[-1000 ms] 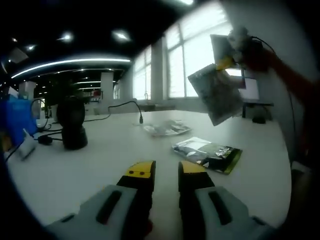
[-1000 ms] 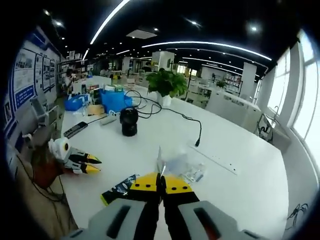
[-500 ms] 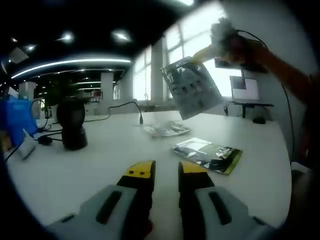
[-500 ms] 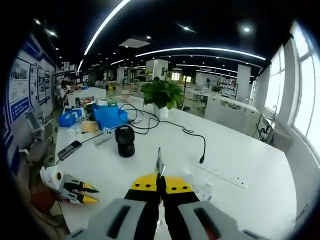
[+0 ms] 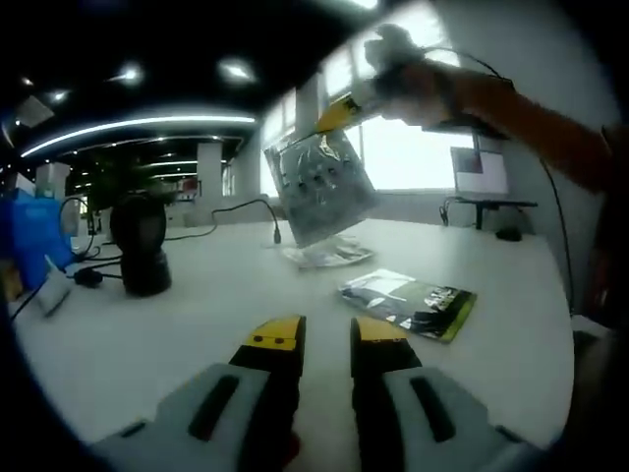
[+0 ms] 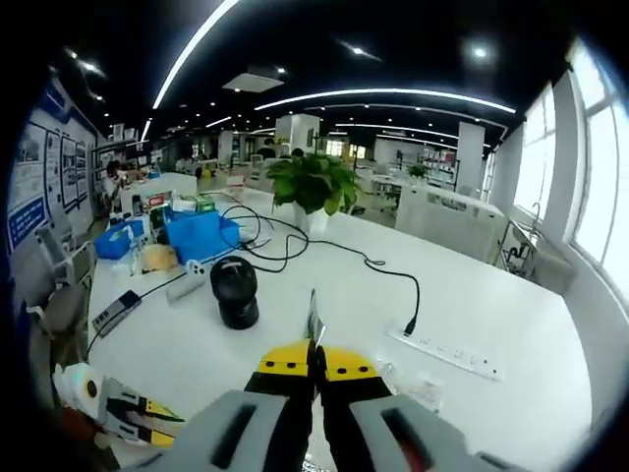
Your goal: Clip sheet goods on table flip sheet goods clip sheet goods scan sheet goods put sheet goods back to table
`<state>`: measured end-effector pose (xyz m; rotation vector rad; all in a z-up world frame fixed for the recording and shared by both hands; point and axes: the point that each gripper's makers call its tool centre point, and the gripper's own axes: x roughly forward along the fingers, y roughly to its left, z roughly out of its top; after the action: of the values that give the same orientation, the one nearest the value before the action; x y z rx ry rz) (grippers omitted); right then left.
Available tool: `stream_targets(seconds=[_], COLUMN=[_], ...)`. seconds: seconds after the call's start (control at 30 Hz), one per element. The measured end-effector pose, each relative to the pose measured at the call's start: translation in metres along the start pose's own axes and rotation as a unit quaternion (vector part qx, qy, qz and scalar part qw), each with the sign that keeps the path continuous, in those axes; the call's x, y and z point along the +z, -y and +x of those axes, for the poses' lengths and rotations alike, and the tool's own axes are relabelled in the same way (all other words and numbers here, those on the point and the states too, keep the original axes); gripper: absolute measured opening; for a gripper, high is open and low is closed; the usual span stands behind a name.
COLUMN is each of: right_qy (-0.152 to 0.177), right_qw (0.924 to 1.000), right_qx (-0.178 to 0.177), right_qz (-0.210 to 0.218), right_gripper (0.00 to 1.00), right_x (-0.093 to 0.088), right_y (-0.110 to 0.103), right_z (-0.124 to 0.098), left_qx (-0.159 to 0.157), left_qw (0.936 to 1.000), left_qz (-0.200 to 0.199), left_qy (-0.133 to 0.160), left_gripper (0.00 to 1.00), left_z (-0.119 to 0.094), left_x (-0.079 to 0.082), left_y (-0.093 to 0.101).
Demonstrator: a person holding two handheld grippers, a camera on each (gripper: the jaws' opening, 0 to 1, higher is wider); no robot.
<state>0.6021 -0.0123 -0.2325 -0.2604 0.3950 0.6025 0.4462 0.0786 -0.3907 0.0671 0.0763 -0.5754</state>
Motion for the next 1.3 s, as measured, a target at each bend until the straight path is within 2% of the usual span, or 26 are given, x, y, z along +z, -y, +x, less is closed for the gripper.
stream_targets(seconds=[0.2,0.47,0.7,0.97,1.3], right_qy=[0.004,0.014,0.023,0.023,0.022], right_qw=[1.0000,0.9992,0.9974,0.9957,0.9951], right_qx=[-0.008,-0.017,-0.040,-0.061,-0.070], right_qz=[-0.001,0.032,0.055,0.066,0.065], right_gripper=[0.00,0.00,0.00,0.00,0.00], right_x=[0.004,0.007,0.009,0.002,-0.001], right_y=[0.000,-0.005,-0.004,-0.012,-0.023], right_z=[0.016,0.031,0.039,0.048,0.062], left_qx=[0.001,0.000,-0.001,0.001,0.002], left_qw=[1.0000,1.0000,1.0000,1.0000,1.0000], left_qz=[-0.001,0.003,0.005,0.007,0.007], left_qy=[-0.002,0.001,0.001,0.002,0.001], left_gripper=[0.11,0.11,0.11,0.11,0.11], left_z=[-0.001,-0.001,-0.002,-0.002,-0.002], left_x=[-0.001,0.000,0.000,0.000,0.000], left_y=[0.000,0.000,0.002,0.002,0.002])
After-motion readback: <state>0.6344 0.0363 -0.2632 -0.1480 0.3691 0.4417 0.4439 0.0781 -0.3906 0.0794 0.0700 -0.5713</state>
